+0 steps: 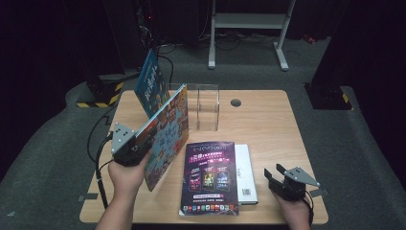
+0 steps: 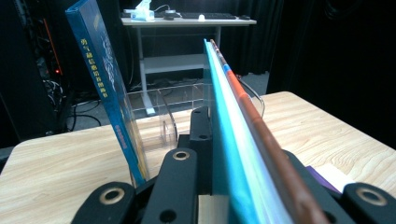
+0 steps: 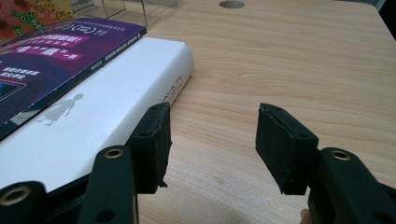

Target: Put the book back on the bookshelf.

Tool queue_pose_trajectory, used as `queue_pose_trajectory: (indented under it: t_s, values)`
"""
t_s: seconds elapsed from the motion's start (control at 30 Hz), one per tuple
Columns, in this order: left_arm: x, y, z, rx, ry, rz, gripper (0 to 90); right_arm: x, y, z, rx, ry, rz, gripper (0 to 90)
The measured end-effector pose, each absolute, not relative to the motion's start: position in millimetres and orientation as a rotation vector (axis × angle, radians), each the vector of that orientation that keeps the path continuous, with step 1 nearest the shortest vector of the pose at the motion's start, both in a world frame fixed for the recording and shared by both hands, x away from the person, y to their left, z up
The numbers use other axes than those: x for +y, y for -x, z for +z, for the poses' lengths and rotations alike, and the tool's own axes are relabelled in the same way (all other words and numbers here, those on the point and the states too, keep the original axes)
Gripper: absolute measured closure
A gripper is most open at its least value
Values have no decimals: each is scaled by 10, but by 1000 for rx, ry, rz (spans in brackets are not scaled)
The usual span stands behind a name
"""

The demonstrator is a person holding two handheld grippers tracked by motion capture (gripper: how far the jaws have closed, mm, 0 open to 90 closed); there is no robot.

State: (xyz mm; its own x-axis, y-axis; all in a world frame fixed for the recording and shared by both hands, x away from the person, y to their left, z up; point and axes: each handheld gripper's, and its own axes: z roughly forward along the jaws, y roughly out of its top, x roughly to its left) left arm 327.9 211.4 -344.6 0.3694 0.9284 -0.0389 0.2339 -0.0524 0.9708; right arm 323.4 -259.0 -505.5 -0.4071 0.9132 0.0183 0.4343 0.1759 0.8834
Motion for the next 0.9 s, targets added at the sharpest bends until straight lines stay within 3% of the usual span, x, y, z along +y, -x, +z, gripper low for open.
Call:
queue_pose_trajectory:
  t_s: [0.9]
  values:
    - [2368,-3234,-3233,1137,-1449,865,813,-2579,-3227,-5047,1927,-1261,1170,458]
